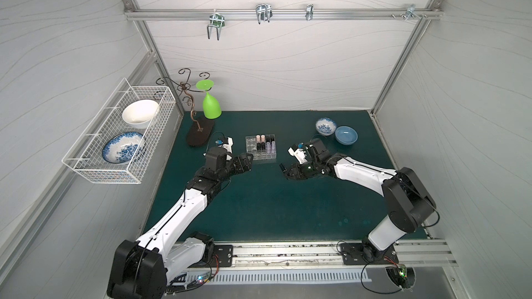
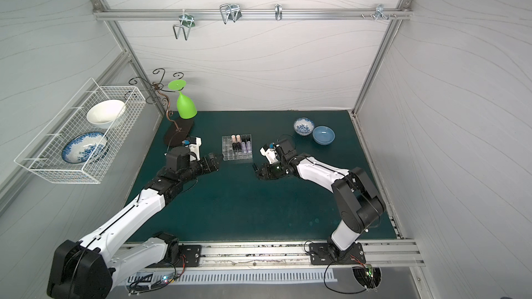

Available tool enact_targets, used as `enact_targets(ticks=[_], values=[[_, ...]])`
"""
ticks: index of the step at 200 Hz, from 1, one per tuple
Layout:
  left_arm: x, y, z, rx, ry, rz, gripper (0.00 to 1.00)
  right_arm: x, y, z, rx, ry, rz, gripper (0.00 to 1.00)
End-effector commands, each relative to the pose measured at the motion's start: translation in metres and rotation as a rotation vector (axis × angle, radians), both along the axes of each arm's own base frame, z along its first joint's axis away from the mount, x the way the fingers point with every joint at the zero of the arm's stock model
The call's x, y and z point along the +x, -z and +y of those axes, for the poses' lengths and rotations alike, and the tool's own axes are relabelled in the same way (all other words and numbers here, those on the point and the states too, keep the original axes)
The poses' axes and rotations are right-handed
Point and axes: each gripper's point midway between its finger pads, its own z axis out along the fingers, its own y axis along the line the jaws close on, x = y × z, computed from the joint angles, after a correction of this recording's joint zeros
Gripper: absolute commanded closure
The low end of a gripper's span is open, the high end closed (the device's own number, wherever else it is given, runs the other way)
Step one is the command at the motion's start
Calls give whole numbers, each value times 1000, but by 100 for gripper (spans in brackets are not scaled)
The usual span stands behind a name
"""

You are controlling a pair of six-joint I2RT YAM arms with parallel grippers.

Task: Arrange the lipsticks in the organizer
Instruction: Place the lipstick at the center of the board.

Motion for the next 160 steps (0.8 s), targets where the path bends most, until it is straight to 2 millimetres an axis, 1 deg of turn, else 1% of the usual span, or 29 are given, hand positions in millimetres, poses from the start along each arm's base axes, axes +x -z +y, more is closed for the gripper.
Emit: enact_targets(ticks=[1, 11, 21, 43, 51, 68, 81, 101, 121, 134, 160], values=[[5, -12, -6, -37, 26, -46, 14, 12, 17, -15, -228, 37, -99, 74], [5, -13, -6, -36, 29, -48, 14, 13, 22, -18, -275, 42, -106, 74], [5, -13, -7, -40, 33, -47, 14, 12, 24, -16, -277, 35, -98, 74], [5, -13, -15, -64, 69, -44, 14, 9, 17, -8, -231, 16, -103, 74], [5, -15, -19, -79, 90, -44, 11, 8, 15, -6, -227, 10, -110, 74], [4, -21, -32, -131, 155, -48, 2, 8, 13, -9, -236, 6, -117, 74], [1, -30, -45, -186, 223, -59, 1, 4, 7, -7, -210, -10, -118, 74], [-7, -47, -64, -282, 344, -77, 1, -4, -14, 3, -117, -53, -131, 73], [-16, -63, -77, -351, 437, -95, 2, -18, -41, 11, 7, -109, -129, 73], [-22, -74, -80, -374, 474, -108, 4, -24, -55, 12, 67, -128, -119, 73], [-31, -94, -83, -402, 520, -138, 8, -38, -88, 15, 208, -168, -92, 72]])
